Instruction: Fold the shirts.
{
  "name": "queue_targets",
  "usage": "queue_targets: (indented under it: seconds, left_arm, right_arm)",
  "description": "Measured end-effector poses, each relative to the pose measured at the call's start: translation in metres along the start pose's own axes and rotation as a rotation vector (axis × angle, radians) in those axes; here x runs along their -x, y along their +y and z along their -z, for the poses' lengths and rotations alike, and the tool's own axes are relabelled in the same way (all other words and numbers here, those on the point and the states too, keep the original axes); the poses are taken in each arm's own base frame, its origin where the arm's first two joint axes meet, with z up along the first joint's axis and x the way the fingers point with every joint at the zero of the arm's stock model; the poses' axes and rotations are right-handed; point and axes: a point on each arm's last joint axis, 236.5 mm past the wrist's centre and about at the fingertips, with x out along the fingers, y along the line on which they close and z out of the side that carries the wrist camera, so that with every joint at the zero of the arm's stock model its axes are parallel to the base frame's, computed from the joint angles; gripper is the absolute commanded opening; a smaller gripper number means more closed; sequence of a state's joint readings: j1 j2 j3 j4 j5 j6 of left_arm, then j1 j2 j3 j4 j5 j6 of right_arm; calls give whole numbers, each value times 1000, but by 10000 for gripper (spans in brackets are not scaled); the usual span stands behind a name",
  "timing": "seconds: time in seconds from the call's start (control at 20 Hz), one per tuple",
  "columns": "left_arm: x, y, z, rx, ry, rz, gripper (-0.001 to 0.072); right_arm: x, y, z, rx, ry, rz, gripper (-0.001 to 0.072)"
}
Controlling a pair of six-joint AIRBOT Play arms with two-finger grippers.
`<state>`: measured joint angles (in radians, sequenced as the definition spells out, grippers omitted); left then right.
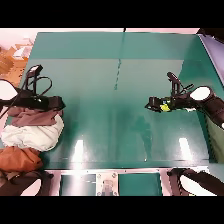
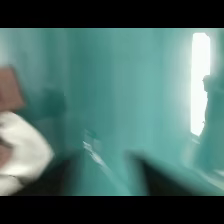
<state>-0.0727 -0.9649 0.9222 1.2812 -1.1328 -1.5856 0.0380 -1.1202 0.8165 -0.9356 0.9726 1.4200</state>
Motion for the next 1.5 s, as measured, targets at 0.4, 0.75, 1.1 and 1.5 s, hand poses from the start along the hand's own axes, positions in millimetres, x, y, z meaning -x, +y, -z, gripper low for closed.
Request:
queue_targets:
  seconds: [0.4,0.75,1.1,1.5]
  left_arm:
    - [17,143,-25,-40,-53,-488,720]
    - [-48,184,7,52,151,-431,615]
    - [-48,183,-27,45,137,-406,24]
    - [51,-1,-153,-245,-170,-215,24]
  right_arm:
    - [2,-4,-27,-1,-116,16,42]
    - [3,-4,-34,-3,-146,19,89]
    - [3,-5,-35,-3,-147,19,90]
    - [15,-8,-36,-26,-120,9,66]
